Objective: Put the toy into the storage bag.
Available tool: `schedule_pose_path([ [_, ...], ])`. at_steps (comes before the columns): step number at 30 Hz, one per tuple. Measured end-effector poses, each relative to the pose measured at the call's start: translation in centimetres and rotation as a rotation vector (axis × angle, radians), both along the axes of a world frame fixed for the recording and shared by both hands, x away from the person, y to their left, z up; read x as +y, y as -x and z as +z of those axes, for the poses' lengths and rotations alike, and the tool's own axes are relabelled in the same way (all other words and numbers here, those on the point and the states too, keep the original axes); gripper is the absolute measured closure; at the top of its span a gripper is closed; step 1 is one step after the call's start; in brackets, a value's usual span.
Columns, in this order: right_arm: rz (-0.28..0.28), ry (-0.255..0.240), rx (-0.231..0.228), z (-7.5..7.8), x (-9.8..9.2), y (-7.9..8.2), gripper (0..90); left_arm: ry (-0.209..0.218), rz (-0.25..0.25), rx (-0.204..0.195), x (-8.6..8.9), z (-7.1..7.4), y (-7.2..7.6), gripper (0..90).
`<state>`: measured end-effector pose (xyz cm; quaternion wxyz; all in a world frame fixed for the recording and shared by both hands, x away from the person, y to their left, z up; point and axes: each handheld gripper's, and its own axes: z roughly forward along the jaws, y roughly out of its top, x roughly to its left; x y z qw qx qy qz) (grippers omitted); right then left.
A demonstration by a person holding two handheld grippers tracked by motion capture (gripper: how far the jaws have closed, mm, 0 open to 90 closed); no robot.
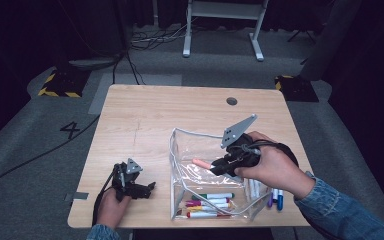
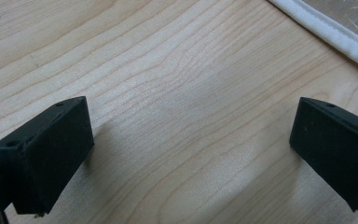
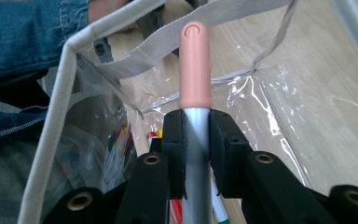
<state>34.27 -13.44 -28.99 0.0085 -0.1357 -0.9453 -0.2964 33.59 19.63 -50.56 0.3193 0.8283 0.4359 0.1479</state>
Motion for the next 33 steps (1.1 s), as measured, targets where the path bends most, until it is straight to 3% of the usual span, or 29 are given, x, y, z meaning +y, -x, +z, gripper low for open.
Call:
schedule_pose_path([
  [11,0.04,0.084,0.036,-2.4,2.2,0.0,77.3,-0.007,-0.003,-0.004,0.0,0.0,-0.1,0.0],
  [24,0.07,0.19,0.089,-5.5,3.0,0.1,77.3,-0.007,-0.003,-0.004,0.0,0.0,-0.1,0.0],
  [33,0.132,0.271,0.123,-7.3,3.6,0.6,77.2,-0.008,0.0,-0.003,0.0,0.0,-0.1,0.0],
])
